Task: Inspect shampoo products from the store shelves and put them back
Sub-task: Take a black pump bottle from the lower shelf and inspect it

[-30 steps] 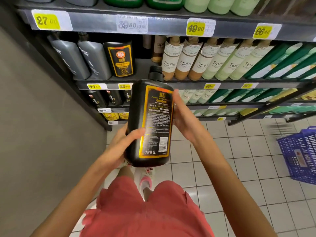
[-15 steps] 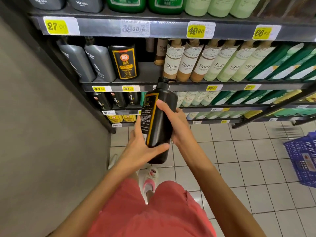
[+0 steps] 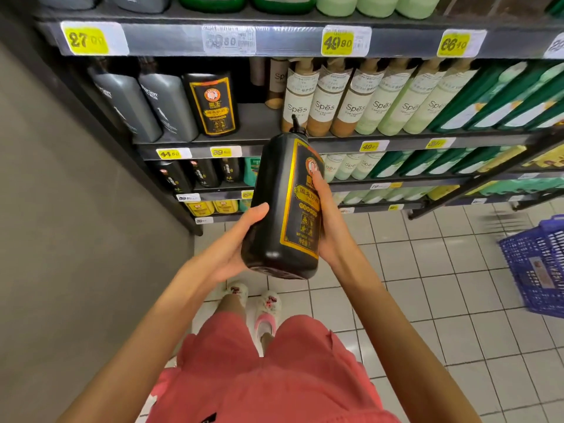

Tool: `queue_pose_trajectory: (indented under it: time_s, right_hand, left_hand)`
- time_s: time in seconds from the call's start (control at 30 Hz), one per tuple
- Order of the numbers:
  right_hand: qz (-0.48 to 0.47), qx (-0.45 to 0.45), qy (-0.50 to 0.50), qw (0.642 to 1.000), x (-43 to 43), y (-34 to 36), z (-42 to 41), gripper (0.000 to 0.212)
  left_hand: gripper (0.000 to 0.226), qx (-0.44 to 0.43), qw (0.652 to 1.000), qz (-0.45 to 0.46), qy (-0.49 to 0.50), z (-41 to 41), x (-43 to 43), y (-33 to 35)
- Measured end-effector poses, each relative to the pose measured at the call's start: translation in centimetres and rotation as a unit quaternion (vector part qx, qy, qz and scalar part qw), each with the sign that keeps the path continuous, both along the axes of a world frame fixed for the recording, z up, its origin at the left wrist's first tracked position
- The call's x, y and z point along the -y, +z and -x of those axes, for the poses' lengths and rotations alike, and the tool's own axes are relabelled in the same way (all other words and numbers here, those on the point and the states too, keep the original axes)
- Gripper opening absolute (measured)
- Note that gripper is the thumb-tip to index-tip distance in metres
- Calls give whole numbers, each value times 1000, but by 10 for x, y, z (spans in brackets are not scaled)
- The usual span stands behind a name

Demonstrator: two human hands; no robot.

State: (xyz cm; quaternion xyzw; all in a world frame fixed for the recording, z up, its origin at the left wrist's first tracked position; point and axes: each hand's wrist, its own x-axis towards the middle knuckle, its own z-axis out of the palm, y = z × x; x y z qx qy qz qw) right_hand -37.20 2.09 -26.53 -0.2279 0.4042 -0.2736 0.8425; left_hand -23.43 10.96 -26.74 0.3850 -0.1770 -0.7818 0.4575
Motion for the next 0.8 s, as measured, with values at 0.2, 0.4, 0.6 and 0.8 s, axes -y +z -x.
queue_pose_trajectory:
  time_s: [0.2,0.4,0.6,0.8]
  right_hand:
    - [105,-91,2,990,3,2,4,19]
    - [67,-59,111,990,-17,-15,13,47]
    - [112,-102,176,973,-31,-25,17,57]
    - [288,-151,238,915,-29,-10,21,84]
  left_hand:
    - [88,168,985,0,-47,-10,0,6]
    - [49,186,982,-25,16,-1,-13,-11]
    - [62,149,987,-39,-42,-11,-34,-18]
    - [95,357,920,94,-133,-37,-35,-8]
